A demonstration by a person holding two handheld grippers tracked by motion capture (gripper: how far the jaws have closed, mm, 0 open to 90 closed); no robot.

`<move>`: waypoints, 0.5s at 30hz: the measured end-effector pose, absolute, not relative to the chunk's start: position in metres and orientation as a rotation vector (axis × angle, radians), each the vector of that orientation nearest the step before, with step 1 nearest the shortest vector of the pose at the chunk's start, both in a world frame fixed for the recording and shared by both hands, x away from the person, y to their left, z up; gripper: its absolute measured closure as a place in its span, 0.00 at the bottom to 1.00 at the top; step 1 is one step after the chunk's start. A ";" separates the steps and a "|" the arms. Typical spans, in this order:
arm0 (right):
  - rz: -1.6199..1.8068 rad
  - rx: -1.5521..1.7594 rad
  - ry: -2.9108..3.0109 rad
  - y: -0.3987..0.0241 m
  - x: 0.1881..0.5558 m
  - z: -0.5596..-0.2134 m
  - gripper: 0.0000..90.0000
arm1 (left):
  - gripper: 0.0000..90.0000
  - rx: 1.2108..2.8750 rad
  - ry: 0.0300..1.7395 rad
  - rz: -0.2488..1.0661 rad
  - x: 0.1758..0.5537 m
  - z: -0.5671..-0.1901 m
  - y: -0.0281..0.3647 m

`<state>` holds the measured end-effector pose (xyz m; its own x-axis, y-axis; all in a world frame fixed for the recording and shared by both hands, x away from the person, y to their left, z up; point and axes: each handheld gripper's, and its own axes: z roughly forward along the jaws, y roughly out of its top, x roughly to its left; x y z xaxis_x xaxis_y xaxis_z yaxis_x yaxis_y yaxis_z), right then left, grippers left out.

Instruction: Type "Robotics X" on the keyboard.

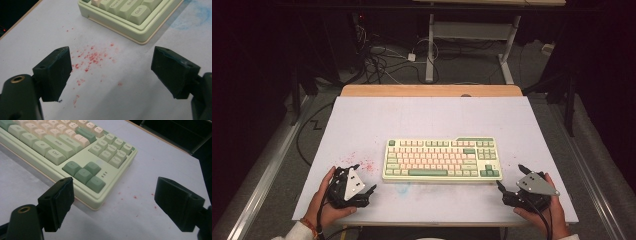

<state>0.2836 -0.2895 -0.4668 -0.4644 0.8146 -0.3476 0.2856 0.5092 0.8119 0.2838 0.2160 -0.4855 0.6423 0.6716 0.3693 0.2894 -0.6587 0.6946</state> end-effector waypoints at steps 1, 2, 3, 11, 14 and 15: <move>0.886 0.891 1.996 -0.289 0.284 -0.467 0.18 | 0.18 2.265 0.744 0.842 0.284 -0.486 0.216; 0.886 0.899 1.998 -0.289 0.283 -0.467 0.18 | 0.18 2.266 0.744 0.843 0.284 -0.485 0.216; 0.890 0.898 1.998 -0.288 0.283 -0.467 0.18 | 0.18 2.264 0.745 0.840 0.284 -0.485 0.216; 0.894 0.896 1.999 -0.289 0.283 -0.467 0.18 | 0.18 2.269 0.744 0.836 0.285 -0.485 0.214; 0.898 0.895 1.999 -0.289 0.283 -0.467 0.18 | 0.18 2.274 0.742 0.835 0.285 -0.486 0.214; 0.894 0.893 1.999 -0.289 0.283 -0.467 0.18 | 0.18 2.274 0.742 0.835 0.284 -0.486 0.214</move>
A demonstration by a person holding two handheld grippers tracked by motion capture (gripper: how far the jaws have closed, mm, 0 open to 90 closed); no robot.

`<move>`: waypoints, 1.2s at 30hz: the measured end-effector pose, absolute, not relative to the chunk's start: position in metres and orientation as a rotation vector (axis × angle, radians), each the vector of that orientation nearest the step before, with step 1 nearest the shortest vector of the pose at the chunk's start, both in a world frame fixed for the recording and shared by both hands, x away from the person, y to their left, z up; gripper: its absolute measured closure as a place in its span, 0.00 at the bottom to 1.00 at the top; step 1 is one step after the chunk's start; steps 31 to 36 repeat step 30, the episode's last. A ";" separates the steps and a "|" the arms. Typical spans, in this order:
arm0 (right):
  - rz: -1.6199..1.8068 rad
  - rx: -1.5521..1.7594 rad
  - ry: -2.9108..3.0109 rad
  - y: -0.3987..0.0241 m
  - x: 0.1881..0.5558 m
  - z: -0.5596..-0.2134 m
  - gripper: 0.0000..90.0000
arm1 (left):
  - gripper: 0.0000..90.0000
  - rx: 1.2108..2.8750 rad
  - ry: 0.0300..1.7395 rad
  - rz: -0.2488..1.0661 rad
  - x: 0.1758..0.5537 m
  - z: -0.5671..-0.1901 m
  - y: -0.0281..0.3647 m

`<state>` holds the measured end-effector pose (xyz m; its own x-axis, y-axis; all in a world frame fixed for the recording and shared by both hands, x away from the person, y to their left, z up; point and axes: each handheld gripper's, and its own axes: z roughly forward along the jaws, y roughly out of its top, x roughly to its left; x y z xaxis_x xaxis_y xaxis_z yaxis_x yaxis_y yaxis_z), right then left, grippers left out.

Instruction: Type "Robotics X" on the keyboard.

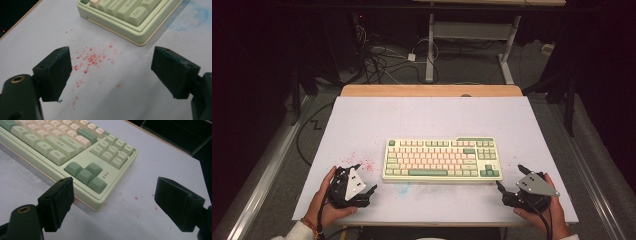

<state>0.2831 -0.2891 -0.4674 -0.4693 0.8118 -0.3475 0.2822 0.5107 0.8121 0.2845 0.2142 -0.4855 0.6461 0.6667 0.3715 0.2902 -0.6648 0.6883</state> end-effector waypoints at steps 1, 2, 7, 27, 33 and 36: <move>0.894 0.893 2.002 -0.289 0.283 -0.467 0.18 | 0.18 2.273 0.742 0.834 0.285 -0.485 0.214; 0.893 0.889 2.003 -0.289 0.283 -0.467 0.18 | 0.18 2.271 0.743 0.833 0.285 -0.485 0.214; 0.894 0.892 2.001 -0.288 0.283 -0.467 0.18 | 0.18 2.277 0.740 0.833 0.285 -0.486 0.214; 0.902 0.888 2.002 -0.290 0.284 -0.468 0.18 | 0.18 2.279 0.734 0.826 0.291 -0.486 0.210; 0.894 0.894 2.007 -0.290 0.285 -0.469 0.18 | 0.18 2.283 0.732 0.821 0.293 -0.486 0.209; 0.894 0.894 2.007 -0.290 0.285 -0.469 0.18 | 0.18 2.283 0.732 0.821 0.293 -0.486 0.209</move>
